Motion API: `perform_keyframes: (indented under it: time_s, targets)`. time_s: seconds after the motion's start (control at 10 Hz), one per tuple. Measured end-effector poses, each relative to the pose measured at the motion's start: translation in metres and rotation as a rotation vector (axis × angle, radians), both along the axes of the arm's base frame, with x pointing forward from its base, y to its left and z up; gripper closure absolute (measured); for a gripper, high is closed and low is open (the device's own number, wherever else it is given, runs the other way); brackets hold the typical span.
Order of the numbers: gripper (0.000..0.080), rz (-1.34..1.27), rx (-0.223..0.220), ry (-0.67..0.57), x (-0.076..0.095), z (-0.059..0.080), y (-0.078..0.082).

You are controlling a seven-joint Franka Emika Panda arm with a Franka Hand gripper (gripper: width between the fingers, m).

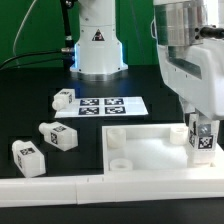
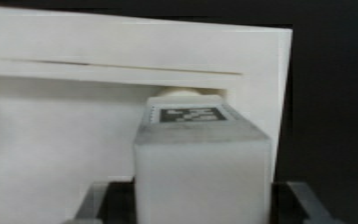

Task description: Assemble square table

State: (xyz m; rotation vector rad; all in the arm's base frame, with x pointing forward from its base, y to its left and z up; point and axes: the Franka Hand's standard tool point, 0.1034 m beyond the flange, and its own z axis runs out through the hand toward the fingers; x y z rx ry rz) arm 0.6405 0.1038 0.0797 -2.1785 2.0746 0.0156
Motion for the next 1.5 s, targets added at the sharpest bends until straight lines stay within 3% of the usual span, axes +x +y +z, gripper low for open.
perform_keyframes:
  time_s: [0.1,0.2,0.3,0.4,0.5,0.6,1.0,1.1,1.2,1.4,1.5]
  targets:
    - [0.0512,0.035,-0.003,-0.003,0.000,0.000,0.000]
    - [0.0428,0.061,-0.009,0.000,-0.001,-0.001,0.000]
    - [0.0428,0.230,-0.033,0.007,-0.004,-0.001,0.000]
    - [0.0247,0.409,-0.048,-0.022,-0.002,0.004,0.001]
    - [0.0170,0.542,-0.064,-0.062,0.002,0.009,0.004]
    - [0.0155,0.678,-0.076,-0.079,0.002,0.009,0.005]
    - [0.0151,0.982,-0.116,-0.100,0.002,0.007,0.003]
    - [0.0151,1.250,-0.167,-0.129,0.005,0.003,0.007]
    - [0.0151,1.397,-0.172,-0.132,0.002,-0.003,0.005]
    - [0.0159,1.352,-0.170,-0.129,0.003,-0.003,0.004]
    - [0.0325,1.351,-0.170,-0.128,0.003,-0.003,0.004]
